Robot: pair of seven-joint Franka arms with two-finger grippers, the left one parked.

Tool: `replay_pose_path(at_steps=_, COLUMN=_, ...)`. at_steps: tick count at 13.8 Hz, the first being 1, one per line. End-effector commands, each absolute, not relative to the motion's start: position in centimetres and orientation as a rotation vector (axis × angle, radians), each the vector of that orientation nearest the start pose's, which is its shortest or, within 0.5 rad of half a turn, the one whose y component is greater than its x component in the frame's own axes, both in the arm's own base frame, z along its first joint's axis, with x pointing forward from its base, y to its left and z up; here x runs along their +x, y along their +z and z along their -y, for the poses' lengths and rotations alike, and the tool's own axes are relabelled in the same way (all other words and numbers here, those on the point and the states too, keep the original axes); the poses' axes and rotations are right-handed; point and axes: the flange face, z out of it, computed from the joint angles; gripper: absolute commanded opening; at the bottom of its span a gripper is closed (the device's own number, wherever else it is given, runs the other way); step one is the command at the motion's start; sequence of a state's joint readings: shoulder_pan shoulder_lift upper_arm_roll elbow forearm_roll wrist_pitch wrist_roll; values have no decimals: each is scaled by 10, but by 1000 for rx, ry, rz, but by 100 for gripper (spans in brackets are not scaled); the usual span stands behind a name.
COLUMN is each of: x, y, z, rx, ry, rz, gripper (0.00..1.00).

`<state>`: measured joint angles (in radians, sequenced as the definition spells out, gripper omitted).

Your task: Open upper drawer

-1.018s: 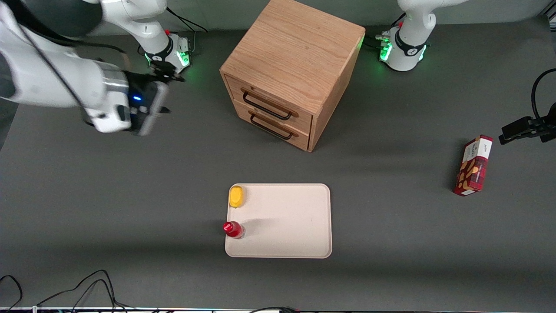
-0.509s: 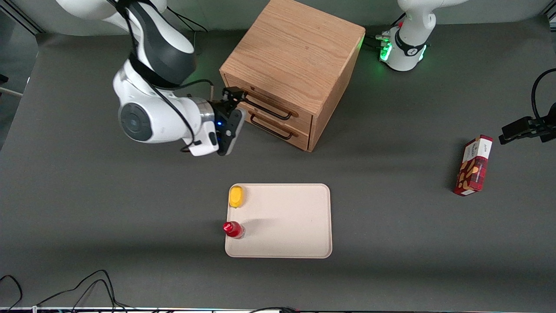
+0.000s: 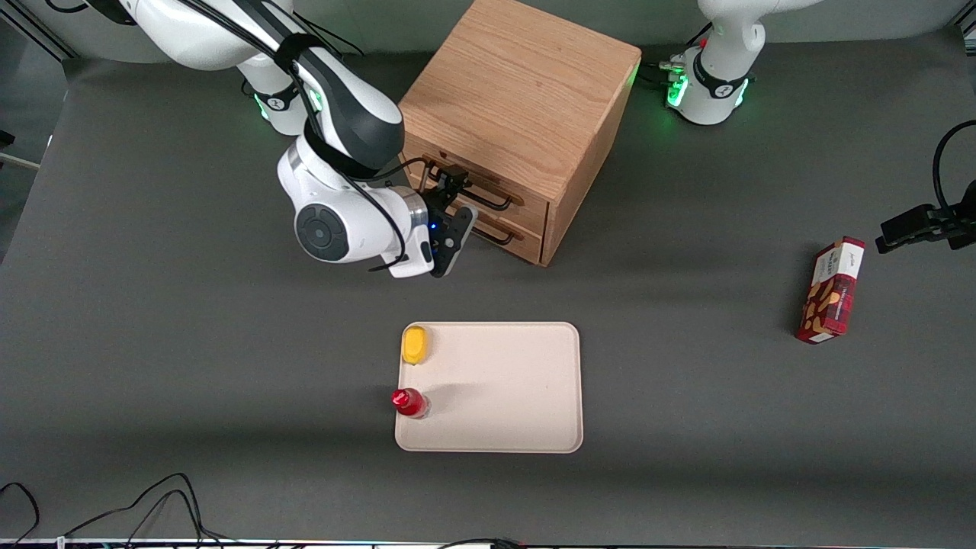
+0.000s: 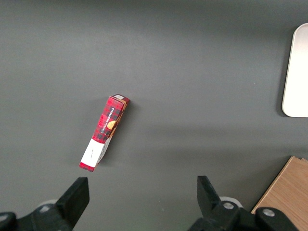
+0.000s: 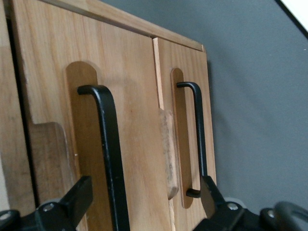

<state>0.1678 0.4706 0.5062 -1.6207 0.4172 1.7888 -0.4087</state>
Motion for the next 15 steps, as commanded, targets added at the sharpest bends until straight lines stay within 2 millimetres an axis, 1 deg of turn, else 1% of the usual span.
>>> replay_pose_path(at_steps=1, x=498, y=375, z=-406, rx=-2292, ry=424, rz=1117, gripper=100)
replay_pose_path(at_steps=4, x=499, y=368, z=-404, rx=-2314, ry=415, rz=1132, gripper=100)
replay_pose_path(at_steps=6, x=508, y=361, z=-397, rx=-2332, ry=415, rz=1135, gripper=100)
replay_pose_path(at_steps=8, x=516, y=361, z=-397, rx=-2332, ry=399, rz=1129, gripper=100)
replay_pose_path(at_steps=12, x=543, y=362, z=-389, rx=-2342, ry=351, rz=1095, gripper=100)
replay_pose_path(at_steps=14, x=557, y=358, z=-384, rx=-2358, ry=335, rz=1102, gripper=100)
replay_pose_path(at_steps=15, x=567, y=355, z=-380, rx=-2374, ry=323, rz=1101, gripper=100)
